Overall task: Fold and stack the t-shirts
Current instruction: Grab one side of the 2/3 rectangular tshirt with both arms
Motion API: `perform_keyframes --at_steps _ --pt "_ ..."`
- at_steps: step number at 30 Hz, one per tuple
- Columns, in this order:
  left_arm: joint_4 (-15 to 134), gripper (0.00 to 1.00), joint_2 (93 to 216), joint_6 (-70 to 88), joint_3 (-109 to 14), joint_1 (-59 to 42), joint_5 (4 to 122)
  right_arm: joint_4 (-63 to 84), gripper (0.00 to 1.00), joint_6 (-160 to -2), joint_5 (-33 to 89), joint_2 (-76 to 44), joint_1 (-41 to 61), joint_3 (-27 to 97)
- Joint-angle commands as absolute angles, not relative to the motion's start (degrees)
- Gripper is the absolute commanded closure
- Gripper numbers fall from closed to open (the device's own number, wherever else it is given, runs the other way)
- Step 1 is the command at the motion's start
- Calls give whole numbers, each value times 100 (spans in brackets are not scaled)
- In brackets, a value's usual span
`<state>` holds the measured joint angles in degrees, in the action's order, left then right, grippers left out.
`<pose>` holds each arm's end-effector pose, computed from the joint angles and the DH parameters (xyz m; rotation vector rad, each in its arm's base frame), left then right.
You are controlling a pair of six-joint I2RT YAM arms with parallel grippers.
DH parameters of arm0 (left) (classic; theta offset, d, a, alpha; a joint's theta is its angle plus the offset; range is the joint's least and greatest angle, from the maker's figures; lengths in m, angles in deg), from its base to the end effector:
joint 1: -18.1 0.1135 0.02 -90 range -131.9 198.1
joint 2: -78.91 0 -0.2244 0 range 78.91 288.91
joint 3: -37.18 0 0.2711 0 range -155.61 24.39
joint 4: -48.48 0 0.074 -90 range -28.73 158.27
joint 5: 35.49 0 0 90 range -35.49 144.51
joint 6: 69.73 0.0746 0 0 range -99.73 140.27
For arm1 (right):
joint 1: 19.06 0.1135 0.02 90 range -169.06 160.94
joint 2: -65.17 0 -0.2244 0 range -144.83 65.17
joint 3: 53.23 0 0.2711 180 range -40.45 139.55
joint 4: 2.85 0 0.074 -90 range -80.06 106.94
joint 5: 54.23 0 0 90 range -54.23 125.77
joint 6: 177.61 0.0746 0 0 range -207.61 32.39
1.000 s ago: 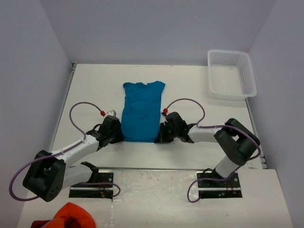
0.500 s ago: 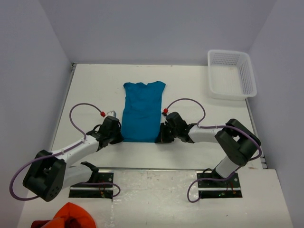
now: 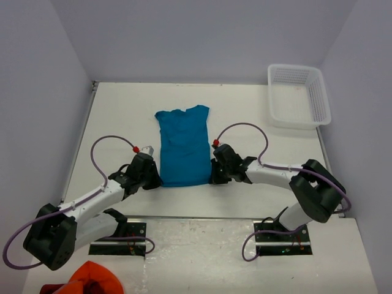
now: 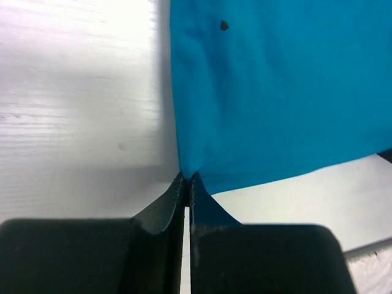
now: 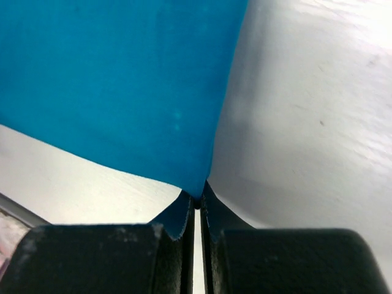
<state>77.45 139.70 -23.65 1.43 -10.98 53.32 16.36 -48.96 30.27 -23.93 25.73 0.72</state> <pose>0.2135 -0.1170 0.0744 -0.3423 2.5610 -0.4776 0.2253 0.2337 0.0613 -0.1836 2.6554 0.6647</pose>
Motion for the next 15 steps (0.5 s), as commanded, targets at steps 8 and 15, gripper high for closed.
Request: perform_keyframes --at_steps 8,15 --pt "8429 100 13252 -2165 -303 -1705 5257 3411 100 -5202 4210 -964 2936 271" --pt "8614 100 12945 -2209 -206 -1784 5424 3657 100 -5035 4306 -691 3340 279"
